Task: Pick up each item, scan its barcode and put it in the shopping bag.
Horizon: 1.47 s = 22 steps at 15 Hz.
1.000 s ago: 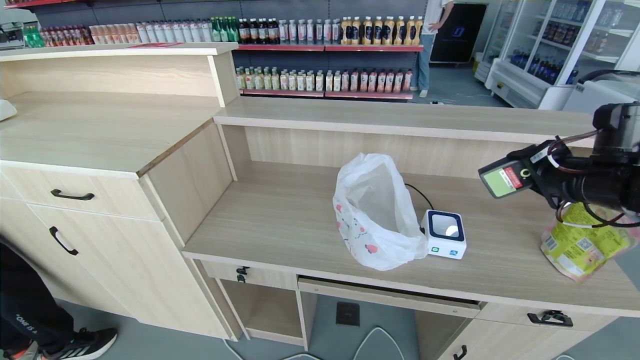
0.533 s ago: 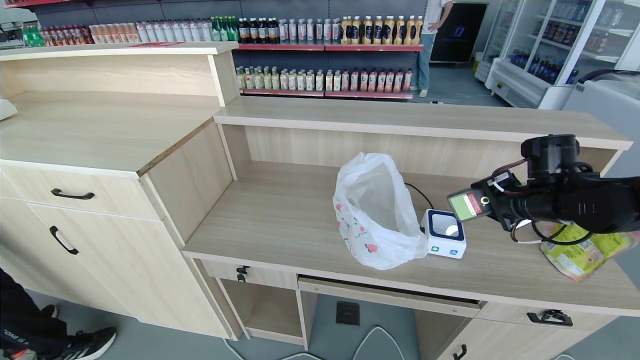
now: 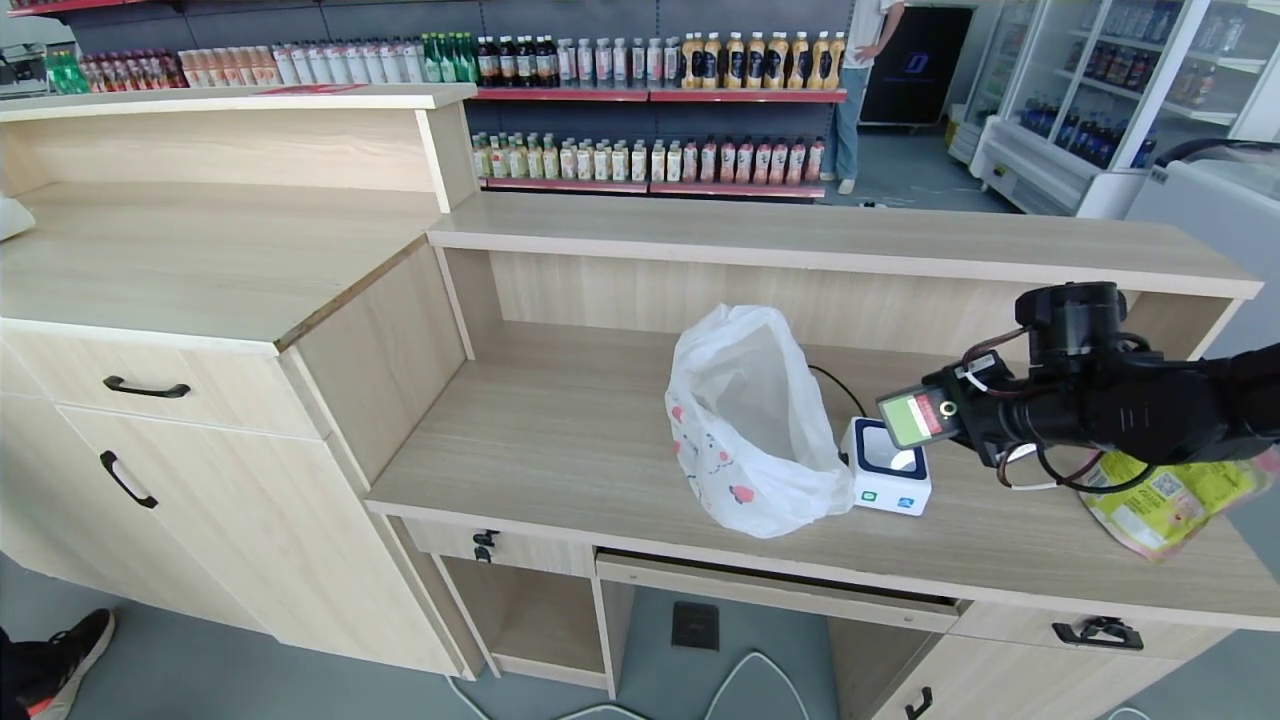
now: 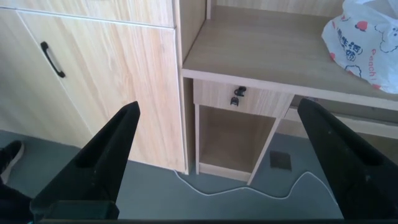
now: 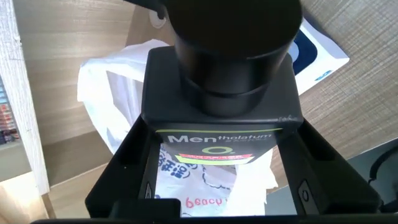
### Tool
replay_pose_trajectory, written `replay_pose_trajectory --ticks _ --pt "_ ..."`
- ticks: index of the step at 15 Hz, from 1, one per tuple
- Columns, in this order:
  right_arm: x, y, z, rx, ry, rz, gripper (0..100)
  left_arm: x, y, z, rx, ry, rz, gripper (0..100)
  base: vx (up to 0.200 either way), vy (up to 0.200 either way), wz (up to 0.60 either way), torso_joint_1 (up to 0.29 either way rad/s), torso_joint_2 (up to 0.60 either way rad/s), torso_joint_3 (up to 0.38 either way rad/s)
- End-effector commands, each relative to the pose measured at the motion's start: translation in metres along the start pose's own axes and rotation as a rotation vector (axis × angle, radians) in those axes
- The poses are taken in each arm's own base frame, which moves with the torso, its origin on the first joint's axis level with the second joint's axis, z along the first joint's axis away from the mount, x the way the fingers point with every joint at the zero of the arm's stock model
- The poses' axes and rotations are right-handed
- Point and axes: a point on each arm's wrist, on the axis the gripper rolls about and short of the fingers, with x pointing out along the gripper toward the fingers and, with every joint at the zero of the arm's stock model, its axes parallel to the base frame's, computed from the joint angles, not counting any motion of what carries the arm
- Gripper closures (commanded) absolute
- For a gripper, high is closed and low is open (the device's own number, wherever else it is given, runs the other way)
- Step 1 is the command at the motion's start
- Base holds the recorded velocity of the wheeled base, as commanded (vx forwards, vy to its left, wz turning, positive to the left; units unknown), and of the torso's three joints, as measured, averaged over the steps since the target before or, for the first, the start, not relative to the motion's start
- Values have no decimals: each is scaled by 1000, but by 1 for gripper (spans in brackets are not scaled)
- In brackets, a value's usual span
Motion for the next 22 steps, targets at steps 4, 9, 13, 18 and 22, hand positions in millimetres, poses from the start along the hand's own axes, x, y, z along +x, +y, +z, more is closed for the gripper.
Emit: replay_pose_trajectory --ticks 4,9,13,18,22 --pt "17 -3 7 10 -21 -11 100 0 0 0 0 0 0 0 0 0 0 0 0 0" --pt "36 -6 7 7 -26 -29 100 0 0 0 0 0 0 0 0 0 0 0 0 0" --pt "44 -11 6 7 -22 -47 100 0 0 0 0 0 0 0 0 0 0 0 0 0" --pt "41 -9 3 3 -16 -43 100 0 0 0 0 0 0 0 0 0 0 0 0 0" --pt "33 -5 5 1 -23 -30 100 0 0 0 0 0 2 0 0 0 0 0 0 0"
